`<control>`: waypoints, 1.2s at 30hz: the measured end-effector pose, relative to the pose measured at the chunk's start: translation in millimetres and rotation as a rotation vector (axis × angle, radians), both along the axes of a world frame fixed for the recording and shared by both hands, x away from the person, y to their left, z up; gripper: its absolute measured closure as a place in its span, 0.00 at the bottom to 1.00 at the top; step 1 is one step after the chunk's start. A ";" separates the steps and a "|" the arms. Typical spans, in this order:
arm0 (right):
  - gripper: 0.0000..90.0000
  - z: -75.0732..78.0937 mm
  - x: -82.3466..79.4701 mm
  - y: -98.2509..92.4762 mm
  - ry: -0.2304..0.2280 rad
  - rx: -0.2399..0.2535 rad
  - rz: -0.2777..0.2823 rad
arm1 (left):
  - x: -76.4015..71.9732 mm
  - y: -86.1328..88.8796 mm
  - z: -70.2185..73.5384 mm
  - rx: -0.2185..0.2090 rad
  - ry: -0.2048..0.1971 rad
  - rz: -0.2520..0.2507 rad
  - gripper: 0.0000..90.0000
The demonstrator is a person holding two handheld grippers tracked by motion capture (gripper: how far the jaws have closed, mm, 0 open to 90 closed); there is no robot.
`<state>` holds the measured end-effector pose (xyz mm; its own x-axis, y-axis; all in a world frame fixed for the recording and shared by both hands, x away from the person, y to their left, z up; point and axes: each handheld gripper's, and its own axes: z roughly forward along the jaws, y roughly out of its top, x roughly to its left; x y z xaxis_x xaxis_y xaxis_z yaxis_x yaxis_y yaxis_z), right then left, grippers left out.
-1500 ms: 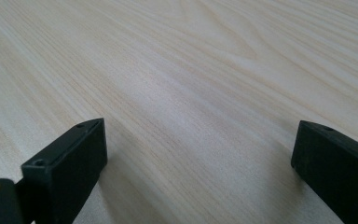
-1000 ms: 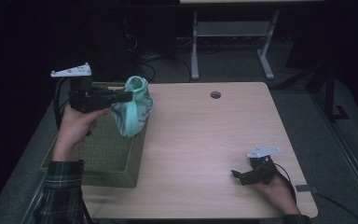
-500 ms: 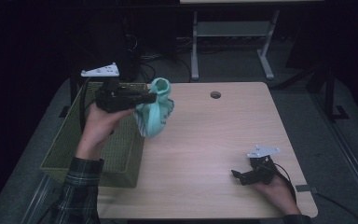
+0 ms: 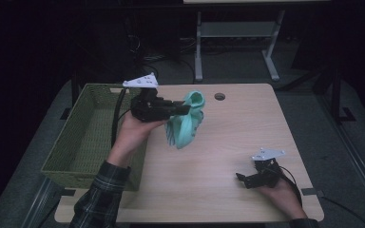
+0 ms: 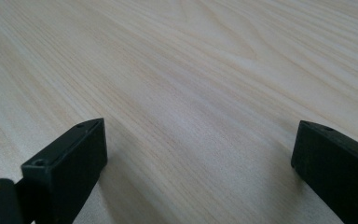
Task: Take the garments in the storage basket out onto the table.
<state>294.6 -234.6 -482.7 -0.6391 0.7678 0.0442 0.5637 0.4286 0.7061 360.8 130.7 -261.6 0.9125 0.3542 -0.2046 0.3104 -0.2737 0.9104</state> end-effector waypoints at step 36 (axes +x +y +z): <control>0.03 0.0 0.2 -0.3 -0.001 -0.004 0.002 | -4.0 -56.3 -117.4 0.066 0.088 -0.102 0.86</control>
